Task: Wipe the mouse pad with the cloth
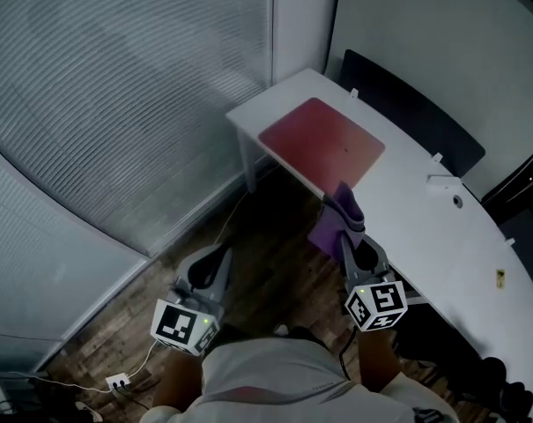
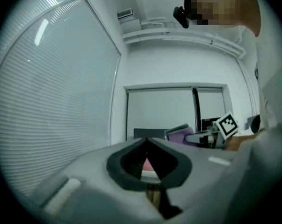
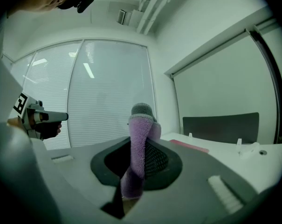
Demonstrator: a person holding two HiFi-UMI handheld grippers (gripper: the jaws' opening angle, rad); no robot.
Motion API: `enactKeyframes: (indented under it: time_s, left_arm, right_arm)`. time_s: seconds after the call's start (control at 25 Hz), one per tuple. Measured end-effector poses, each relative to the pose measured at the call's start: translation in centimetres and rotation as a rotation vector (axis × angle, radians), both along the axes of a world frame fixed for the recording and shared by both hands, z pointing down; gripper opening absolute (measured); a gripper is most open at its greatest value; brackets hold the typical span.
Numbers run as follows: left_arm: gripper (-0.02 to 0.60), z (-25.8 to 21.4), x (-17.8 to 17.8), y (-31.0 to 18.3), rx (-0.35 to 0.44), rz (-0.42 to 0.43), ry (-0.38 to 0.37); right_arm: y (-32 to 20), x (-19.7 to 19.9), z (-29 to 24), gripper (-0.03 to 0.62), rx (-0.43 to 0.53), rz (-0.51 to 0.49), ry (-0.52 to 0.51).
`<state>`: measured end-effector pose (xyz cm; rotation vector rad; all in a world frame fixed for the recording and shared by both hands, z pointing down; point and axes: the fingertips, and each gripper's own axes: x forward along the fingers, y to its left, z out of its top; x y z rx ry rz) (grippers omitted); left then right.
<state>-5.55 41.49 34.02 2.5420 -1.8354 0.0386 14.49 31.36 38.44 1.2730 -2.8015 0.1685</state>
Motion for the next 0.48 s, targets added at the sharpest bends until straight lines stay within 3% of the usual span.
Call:
enactKeyframes:
  time_s: [0.36,0.48]
  left_arm:
    - [0.002,0.5,0.4,-9.6,-0.028,0.074,0.018]
    - [0.003,0.3,-0.9,-12.7,-0.028,0.113,0.01]
  right_arm:
    - [-7.6,1.7,0.7,0.049,-0.043,0.079,0.029]
    - [-10.0,0.8,0.0,0.049,-0.042,0.123,0.043]
